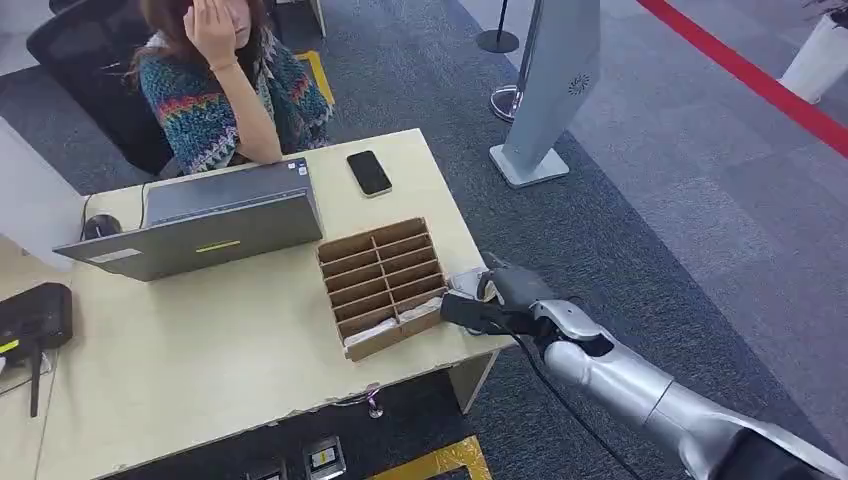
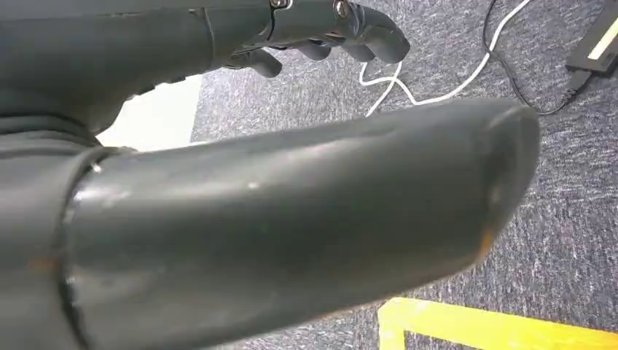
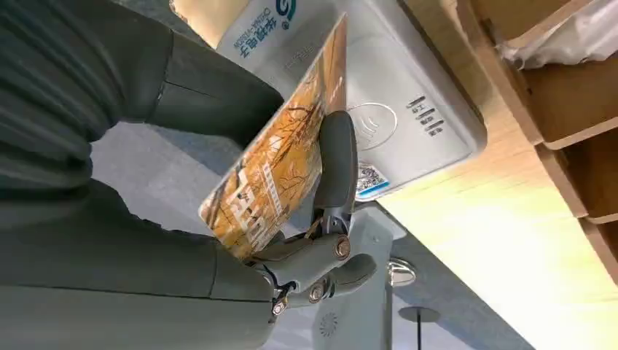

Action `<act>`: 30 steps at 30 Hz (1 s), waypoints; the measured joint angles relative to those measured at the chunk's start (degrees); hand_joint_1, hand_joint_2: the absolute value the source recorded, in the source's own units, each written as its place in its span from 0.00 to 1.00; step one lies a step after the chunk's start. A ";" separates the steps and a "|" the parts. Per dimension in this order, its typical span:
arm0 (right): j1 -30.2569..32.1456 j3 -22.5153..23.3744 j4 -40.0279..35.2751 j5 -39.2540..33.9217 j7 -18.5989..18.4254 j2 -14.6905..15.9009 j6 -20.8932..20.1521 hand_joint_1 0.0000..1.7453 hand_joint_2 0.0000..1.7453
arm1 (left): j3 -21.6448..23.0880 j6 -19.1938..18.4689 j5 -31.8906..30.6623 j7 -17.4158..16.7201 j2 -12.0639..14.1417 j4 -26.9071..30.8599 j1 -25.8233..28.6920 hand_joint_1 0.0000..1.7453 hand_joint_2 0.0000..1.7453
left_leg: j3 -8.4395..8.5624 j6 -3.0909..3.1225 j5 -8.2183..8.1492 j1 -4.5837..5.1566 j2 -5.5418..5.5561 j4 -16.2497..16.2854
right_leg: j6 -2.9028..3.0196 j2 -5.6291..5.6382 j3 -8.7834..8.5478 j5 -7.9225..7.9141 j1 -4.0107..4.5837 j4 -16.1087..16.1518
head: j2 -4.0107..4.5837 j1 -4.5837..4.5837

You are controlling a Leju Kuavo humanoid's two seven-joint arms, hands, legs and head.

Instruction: Pass the card to the sensor for recognition and then transmit it.

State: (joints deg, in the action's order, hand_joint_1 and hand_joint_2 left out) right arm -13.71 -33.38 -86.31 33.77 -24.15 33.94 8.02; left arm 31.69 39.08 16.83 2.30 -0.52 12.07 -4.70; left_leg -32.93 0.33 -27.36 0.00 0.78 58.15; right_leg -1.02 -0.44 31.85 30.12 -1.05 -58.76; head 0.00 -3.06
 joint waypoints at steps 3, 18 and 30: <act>-0.02 -0.02 0.50 -0.20 0.07 -0.31 0.15 1.00 1.00 | 0.00 0.07 0.07 0.00 0.00 0.00 0.00 0.00 0.00 | 0.07 0.00 0.00 0.00 0.00 0.00 | 0.00 0.01 -0.06 0.00 0.00 0.01 | 0.00 0.00; -3.69 -0.42 1.44 2.16 -0.28 0.19 0.48 1.00 1.00 | 0.63 0.50 0.90 1.07 0.00 0.02 0.02 0.00 0.00 | 0.15 0.00 0.01 0.04 -0.17 0.00 | -0.03 0.16 -0.12 -0.07 -0.04 0.00 | 0.00 0.00; -17.08 0.90 -5.58 5.33 -1.31 2.56 -3.92 1.00 1.00 | 2.89 0.46 -0.18 0.83 0.00 0.11 -0.91 0.00 0.00 | 0.13 0.00 0.01 0.02 -0.27 0.01 | -0.02 0.23 -0.07 -0.07 -0.02 -0.04 | 0.00 0.00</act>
State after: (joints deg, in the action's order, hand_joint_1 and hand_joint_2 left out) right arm -30.80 -32.48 -91.89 39.10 -25.46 36.50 4.11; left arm 34.58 39.54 16.65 3.12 -0.52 12.17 -5.60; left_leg -32.80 0.33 -27.35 0.03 0.50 58.16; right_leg -1.04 -0.20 31.78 30.05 -1.07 -58.80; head 0.00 -3.06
